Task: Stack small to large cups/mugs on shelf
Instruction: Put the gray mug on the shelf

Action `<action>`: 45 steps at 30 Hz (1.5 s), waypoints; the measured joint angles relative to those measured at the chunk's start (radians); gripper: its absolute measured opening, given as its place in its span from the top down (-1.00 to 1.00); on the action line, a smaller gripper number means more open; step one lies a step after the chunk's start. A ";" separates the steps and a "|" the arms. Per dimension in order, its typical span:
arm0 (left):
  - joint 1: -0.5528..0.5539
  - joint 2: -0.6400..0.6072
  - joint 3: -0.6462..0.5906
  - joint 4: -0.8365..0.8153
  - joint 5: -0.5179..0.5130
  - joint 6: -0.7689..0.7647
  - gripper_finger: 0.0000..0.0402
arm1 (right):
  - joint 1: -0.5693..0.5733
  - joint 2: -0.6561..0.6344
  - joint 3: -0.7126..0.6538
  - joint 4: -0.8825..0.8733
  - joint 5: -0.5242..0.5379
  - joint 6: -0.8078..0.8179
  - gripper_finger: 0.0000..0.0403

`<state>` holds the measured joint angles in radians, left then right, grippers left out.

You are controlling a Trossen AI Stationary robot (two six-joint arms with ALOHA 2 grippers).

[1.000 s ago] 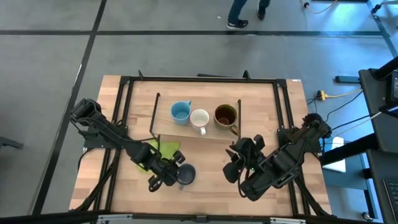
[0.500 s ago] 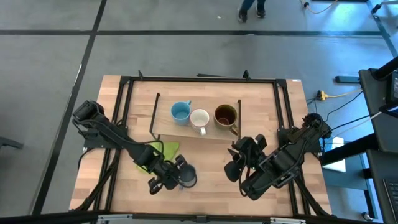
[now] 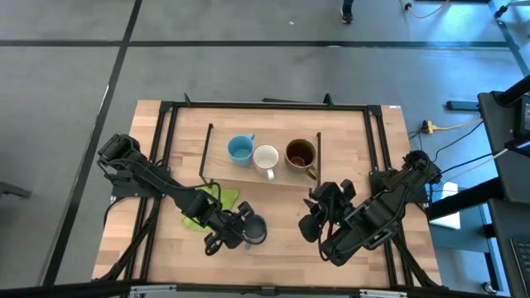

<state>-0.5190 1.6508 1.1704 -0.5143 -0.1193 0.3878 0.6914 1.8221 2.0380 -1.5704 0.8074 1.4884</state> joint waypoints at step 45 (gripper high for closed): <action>0.043 0.101 0.018 -0.056 0.065 0.022 0.87 | 0.000 0.000 0.000 -0.001 -0.050 -0.009 0.51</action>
<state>-0.4755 1.7522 1.1887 -0.5699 -0.0541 0.4095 0.6914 1.8221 2.0377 -1.5711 0.7575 1.4791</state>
